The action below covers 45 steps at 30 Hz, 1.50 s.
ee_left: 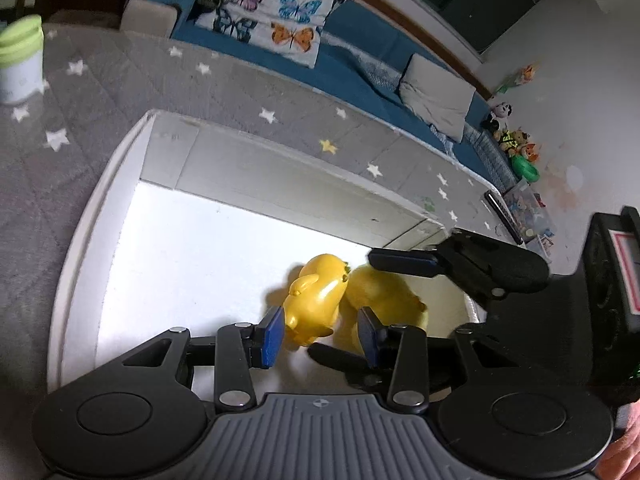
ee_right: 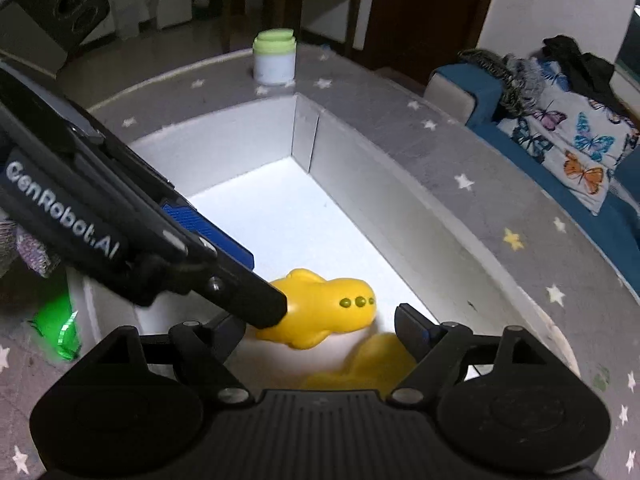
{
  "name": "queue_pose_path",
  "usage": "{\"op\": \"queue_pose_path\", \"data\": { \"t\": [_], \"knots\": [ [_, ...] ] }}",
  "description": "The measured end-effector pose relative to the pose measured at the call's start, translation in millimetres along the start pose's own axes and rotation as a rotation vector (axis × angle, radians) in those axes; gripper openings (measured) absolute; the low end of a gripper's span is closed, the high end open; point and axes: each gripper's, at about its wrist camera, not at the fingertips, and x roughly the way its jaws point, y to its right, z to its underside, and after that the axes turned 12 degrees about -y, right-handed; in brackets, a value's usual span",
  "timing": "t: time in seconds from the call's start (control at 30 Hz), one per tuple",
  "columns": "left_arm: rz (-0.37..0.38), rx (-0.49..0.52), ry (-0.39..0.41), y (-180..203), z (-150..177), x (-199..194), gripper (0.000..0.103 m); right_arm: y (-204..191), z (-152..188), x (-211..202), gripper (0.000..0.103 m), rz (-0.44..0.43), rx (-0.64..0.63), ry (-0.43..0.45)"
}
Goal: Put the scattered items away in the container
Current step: 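Open the right gripper to drop the yellow toy into the box, then withdraw the right gripper toward the orange block and yellow duck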
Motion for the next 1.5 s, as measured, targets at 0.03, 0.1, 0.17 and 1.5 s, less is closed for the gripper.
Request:
{"op": "queue_pose_path", "data": {
  "t": [0.03,0.1,0.17,1.5],
  "knots": [
    [-0.007,0.012,0.014,4,4,-5,0.042,-1,4,-7,0.083,0.005,0.007,0.017],
    [-0.014,0.034,0.044,13,13,-16,0.042,-2,12,-20,0.084,0.014,0.02,0.05],
    [-0.001,0.055,0.069,21,24,-26,0.042,-4,20,-33,0.086,0.024,0.033,0.083],
    [0.092,0.366,-0.088,147,230,27,0.042,-44,249,-94,0.094,0.197,0.381,0.121]
  ]
}}
